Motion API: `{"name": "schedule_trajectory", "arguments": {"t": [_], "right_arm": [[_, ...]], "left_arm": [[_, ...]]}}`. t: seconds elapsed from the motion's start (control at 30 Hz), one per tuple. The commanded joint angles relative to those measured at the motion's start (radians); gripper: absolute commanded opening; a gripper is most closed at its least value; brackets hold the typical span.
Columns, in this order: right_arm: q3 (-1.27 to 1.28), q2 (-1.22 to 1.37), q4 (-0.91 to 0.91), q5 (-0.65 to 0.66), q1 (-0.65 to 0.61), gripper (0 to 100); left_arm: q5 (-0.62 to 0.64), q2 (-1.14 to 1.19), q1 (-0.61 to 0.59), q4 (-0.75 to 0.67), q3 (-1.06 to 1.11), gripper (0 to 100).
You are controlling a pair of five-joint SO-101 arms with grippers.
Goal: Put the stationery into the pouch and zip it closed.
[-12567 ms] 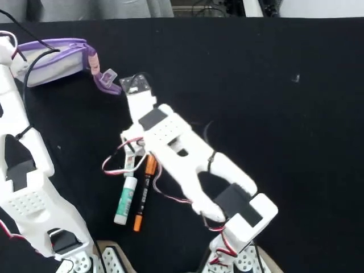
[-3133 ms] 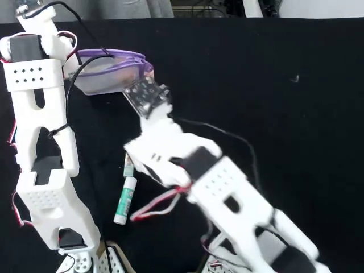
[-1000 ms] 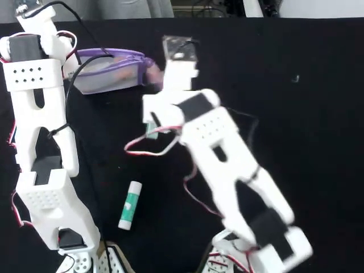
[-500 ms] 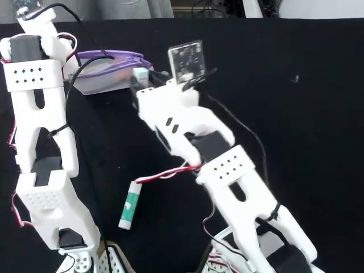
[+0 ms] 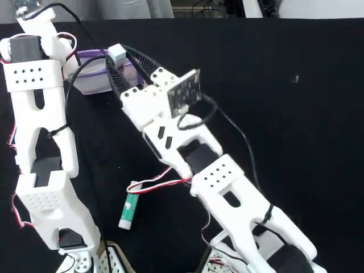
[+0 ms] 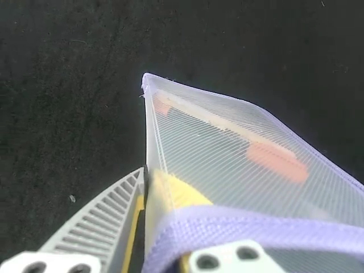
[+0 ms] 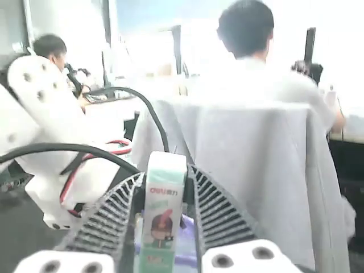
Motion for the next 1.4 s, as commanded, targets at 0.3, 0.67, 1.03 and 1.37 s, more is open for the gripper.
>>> {"name": "schedule_trajectory", "arguments": {"t": [0.3,0.67,1.03,1.37], "right_arm": [[-0.09,0.346,-0.479,0.143,-0.023,1.1],[-0.111,0.504,-0.675,0.187,0.0,1.1],[-0.205,0.567,-0.674,0.187,0.049,1.1],[-0.203,0.717,-0.669,0.187,0.051,1.1]], "left_arm": [[0.012,-0.014,-0.015,-0.02,-0.002,3],[0.012,-0.014,-0.013,-0.015,-0.002,3],[0.012,-0.014,-0.007,-0.014,-0.002,3],[0.012,-0.014,-0.01,-0.015,-0.002,3]]}}
